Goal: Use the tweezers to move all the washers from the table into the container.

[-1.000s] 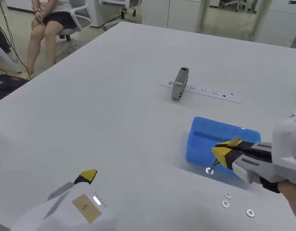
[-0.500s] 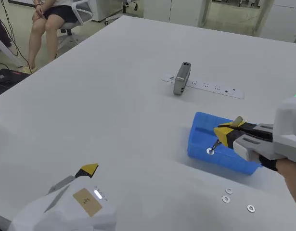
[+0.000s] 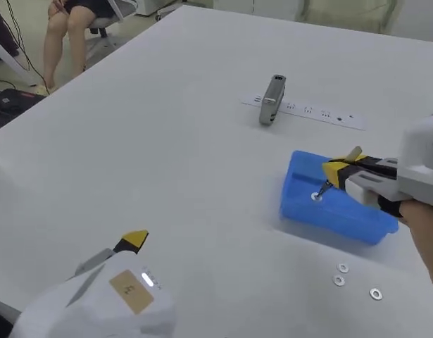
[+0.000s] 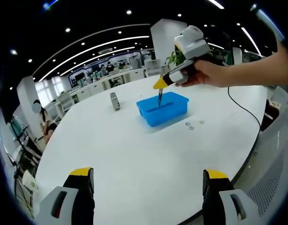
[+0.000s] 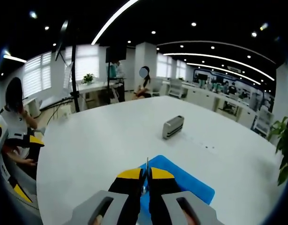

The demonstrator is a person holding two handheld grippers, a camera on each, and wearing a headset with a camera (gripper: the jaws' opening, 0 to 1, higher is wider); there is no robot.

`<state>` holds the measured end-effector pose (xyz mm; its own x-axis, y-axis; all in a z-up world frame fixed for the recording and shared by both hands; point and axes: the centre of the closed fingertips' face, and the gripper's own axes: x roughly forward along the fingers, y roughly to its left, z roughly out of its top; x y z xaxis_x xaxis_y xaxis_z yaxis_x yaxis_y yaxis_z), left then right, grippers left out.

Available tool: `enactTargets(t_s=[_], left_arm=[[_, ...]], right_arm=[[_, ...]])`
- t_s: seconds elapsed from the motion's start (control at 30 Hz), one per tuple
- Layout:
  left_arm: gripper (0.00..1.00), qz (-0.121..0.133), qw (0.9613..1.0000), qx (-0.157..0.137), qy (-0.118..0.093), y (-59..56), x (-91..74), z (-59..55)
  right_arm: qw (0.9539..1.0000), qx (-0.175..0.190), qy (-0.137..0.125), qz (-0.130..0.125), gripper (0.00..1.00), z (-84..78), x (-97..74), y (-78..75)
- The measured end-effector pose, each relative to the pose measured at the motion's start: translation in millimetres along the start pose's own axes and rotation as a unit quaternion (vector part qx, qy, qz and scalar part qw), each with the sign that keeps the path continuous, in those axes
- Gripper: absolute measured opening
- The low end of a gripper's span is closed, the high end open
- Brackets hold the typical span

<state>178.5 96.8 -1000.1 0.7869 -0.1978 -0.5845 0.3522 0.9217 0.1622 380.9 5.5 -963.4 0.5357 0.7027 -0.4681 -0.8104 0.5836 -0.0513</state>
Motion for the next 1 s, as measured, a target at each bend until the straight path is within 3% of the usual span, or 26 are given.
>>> enactTargets(t_s=[0.43, 1.0], left_arm=[[0.99, 0.004, 1.0, 0.002, 0.007, 1.5, 1.5, -2.1], [0.99, 0.019, 0.9998, 0.002, 0.01, 7.4, 2.2, -4.0]], right_arm=[[0.9996, 0.019, 0.02, -0.001, 0.01, -25.4, 24.8, -2.8], [0.9992, 0.015, 0.035, -0.007, 0.01, -38.0, 32.5, -3.0]])
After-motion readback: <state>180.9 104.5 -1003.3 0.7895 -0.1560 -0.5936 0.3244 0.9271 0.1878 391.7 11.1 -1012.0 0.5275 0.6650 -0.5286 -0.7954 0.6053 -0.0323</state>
